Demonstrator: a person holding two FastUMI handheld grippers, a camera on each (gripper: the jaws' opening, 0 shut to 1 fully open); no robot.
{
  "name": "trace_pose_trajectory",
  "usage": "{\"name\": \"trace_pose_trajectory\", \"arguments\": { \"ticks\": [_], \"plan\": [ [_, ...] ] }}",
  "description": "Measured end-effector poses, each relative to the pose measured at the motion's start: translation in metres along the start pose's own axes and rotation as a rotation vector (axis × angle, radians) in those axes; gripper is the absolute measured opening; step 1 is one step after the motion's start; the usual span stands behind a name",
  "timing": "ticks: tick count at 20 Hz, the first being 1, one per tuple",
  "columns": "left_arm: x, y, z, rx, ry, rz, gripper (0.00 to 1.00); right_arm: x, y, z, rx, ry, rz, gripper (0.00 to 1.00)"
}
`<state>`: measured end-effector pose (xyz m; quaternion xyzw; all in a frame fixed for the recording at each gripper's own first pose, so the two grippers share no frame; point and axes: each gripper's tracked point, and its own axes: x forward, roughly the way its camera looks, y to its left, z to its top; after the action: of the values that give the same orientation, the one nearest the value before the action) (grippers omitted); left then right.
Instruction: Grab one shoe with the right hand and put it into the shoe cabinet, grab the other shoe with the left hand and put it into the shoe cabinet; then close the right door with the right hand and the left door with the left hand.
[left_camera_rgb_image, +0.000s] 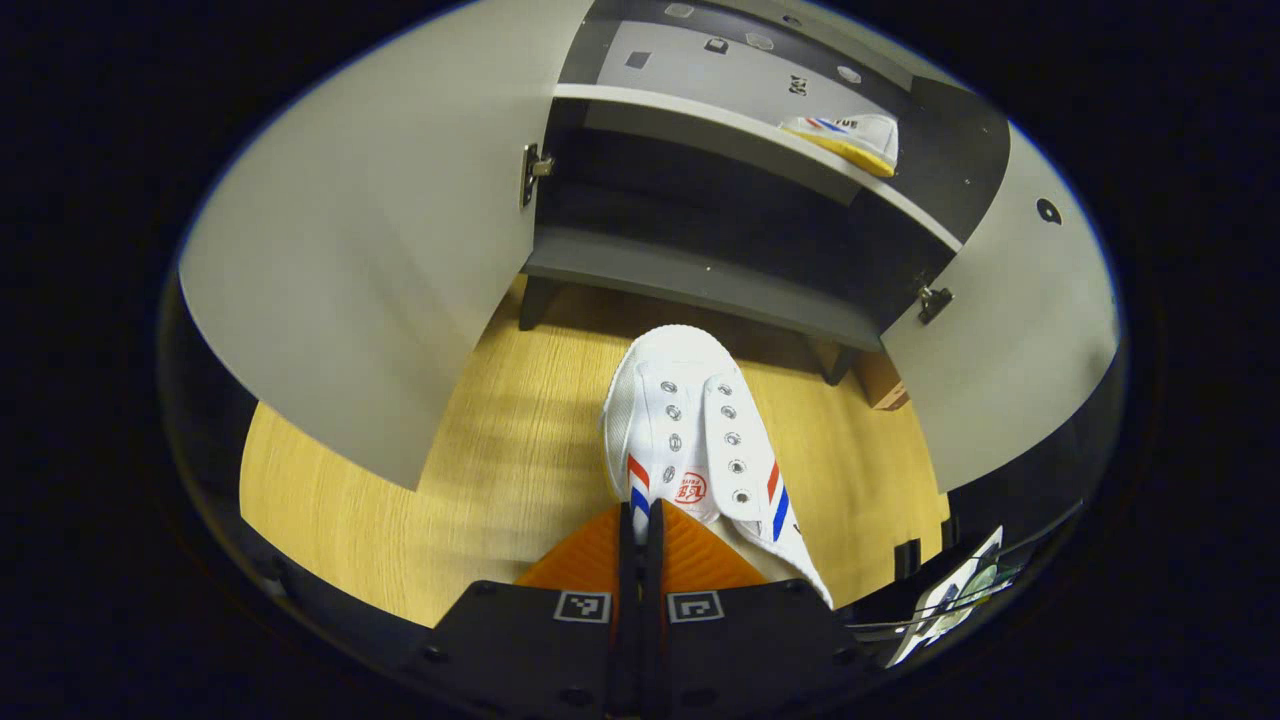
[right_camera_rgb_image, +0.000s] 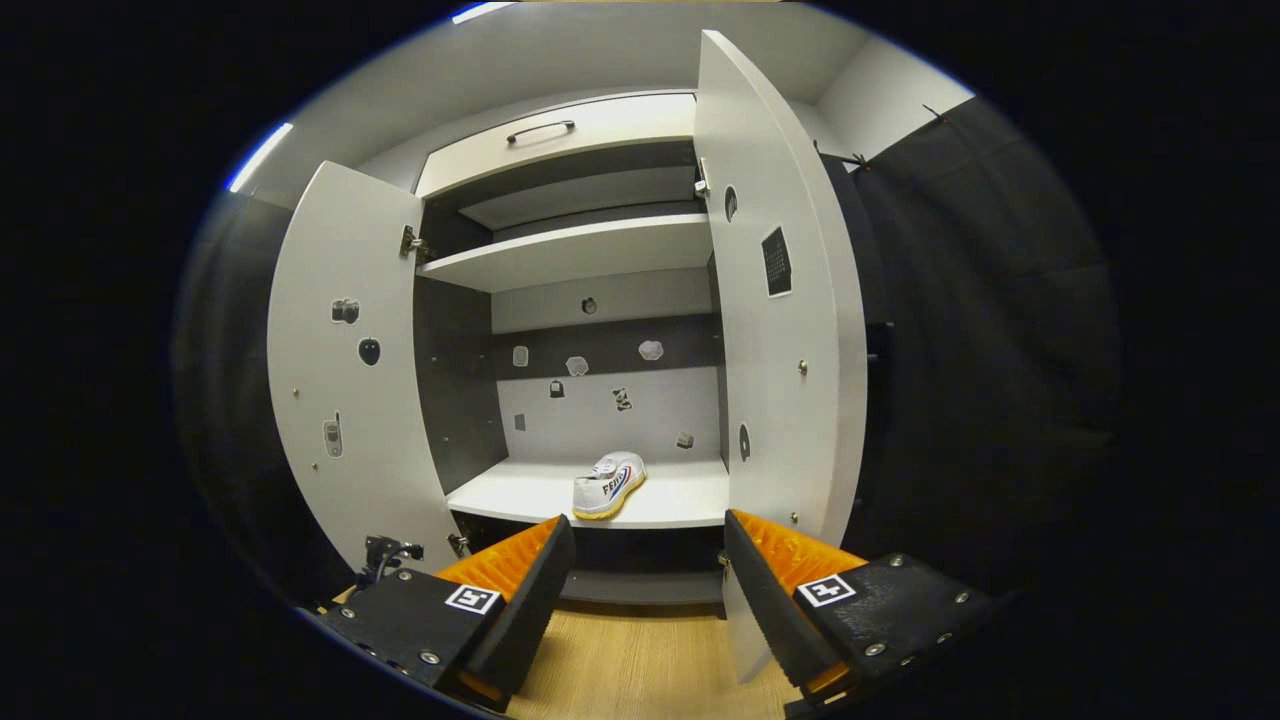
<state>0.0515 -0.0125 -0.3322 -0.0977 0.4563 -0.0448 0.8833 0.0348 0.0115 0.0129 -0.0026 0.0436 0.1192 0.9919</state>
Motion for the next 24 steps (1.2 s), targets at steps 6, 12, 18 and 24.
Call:
{"name": "trace_pose_trajectory", "arguments": {
  "ticks": [6, 12, 18, 24],
  "plan": [
    [-0.080, 0.002, 0.103, 0.034, -0.086, -0.044, 0.07, -0.011, 0.010, 0.009, -0.024, -0.044, 0.005, 0.92],
    [-0.109, -0.023, 0.185, 0.090, -0.159, -0.084, 0.06, -0.016, 0.010, 0.008, -0.050, -0.054, 0.011, 0.93],
    [-0.099, -0.037, 0.278, 0.116, -0.222, -0.092, 0.07, -0.021, 0.008, 0.007, -0.063, -0.058, 0.003, 0.92],
    [-0.052, -0.041, 0.361, 0.086, -0.213, -0.103, 0.06, -0.020, -0.005, 0.004, -0.045, -0.059, -0.024, 0.92]
  ]
}}
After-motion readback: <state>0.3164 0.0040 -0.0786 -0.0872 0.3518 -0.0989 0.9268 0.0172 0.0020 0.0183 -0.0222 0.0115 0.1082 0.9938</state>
